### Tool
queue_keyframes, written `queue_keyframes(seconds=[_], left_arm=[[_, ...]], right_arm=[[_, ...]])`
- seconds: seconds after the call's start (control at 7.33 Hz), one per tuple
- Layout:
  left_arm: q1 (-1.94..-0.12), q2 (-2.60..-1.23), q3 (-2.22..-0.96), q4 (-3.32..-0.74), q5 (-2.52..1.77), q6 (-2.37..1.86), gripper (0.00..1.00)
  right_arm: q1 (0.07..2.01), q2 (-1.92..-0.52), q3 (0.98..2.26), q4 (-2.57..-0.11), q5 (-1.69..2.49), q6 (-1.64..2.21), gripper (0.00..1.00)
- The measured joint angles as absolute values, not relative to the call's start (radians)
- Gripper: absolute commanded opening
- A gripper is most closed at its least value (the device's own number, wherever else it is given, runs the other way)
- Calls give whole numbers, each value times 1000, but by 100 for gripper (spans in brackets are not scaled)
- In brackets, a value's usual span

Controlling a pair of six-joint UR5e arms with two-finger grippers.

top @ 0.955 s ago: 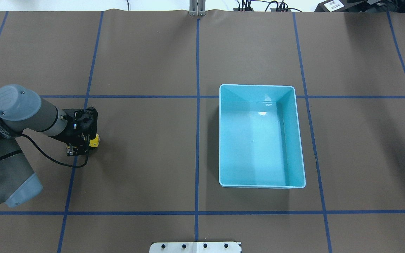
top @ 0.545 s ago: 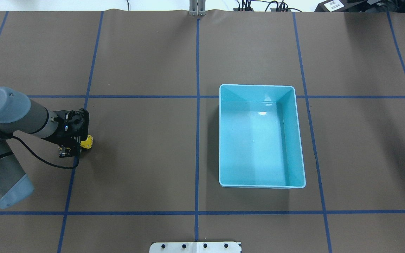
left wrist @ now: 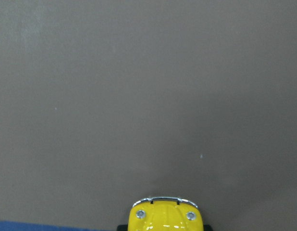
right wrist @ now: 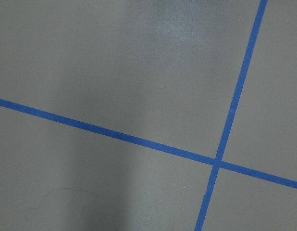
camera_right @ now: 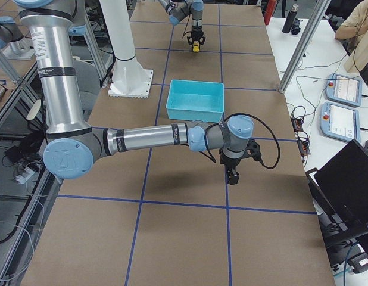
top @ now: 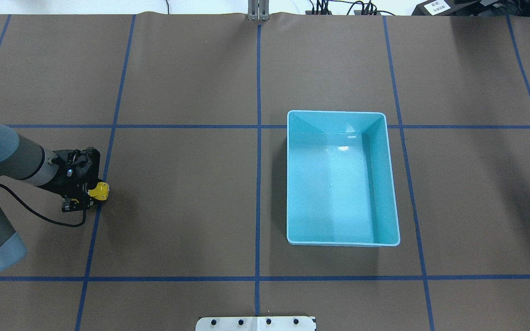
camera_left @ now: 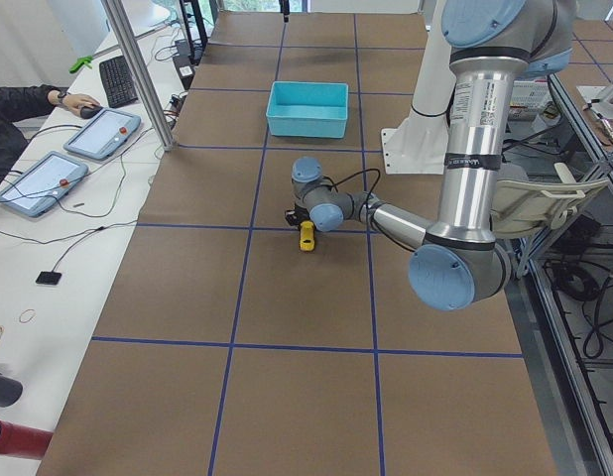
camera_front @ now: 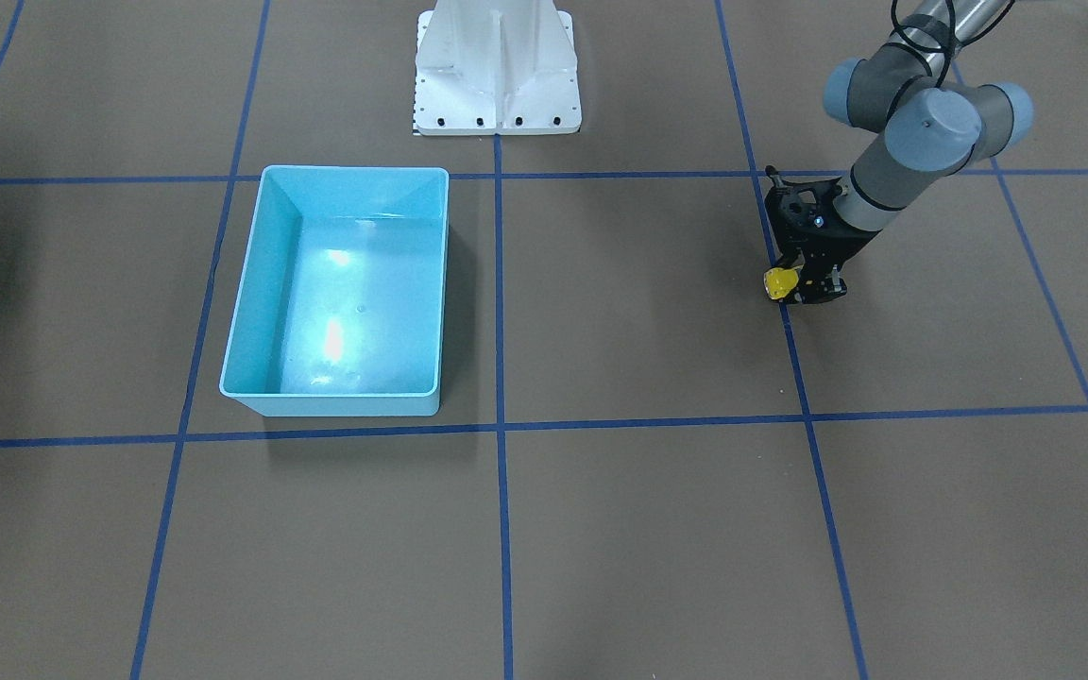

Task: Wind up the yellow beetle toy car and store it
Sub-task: 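Drag the car backward toward the robot with the left gripper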

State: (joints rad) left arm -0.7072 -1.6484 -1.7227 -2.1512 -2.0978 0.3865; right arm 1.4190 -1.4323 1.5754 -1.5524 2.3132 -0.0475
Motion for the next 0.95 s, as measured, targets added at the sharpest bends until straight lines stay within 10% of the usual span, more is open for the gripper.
queue_keyframes(seconds=[0.95], left_arm=[[-742,-1575,-1712,-2228,-2138,407,18]], right_arm=[[1419,-1429,1577,-1552,2313,-46,100]])
